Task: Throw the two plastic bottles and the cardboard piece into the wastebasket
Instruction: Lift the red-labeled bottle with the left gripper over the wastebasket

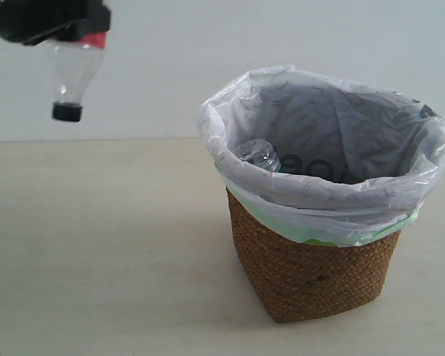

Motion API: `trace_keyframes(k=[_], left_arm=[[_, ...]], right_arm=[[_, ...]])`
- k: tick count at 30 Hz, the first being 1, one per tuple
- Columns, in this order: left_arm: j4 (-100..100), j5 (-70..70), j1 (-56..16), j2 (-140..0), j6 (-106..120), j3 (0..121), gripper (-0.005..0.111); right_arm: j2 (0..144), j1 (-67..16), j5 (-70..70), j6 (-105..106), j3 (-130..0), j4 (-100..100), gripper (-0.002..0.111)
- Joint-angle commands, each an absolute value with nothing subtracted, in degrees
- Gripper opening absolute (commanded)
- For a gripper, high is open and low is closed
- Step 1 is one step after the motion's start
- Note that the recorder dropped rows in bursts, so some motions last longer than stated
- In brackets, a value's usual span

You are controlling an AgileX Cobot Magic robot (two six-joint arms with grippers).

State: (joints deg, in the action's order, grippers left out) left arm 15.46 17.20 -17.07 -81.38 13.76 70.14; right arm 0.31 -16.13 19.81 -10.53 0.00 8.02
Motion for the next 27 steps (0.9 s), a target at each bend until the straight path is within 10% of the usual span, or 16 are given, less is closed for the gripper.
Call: trace_keyframes(k=[1, 16, 27], left_arm=[[15.2, 20.0, -9.6, -79.8, 9.6, 66.4, 0.004], [12.5, 24.8, -5.6, -79.7, 2.3, 66.1, 0.004], [62.2, 27.0, -16.4, -83.1, 42.5, 76.0, 0.004]], right_arm=[[0.0, -15.9, 19.2, -10.1, 0.0, 8.1, 0.0], [0.0, -15.9, 19.2, -10.1, 0.0, 8.1, 0.0], [0.0, -15.9, 19.2, -10.1, 0.0, 8.1, 0.0]])
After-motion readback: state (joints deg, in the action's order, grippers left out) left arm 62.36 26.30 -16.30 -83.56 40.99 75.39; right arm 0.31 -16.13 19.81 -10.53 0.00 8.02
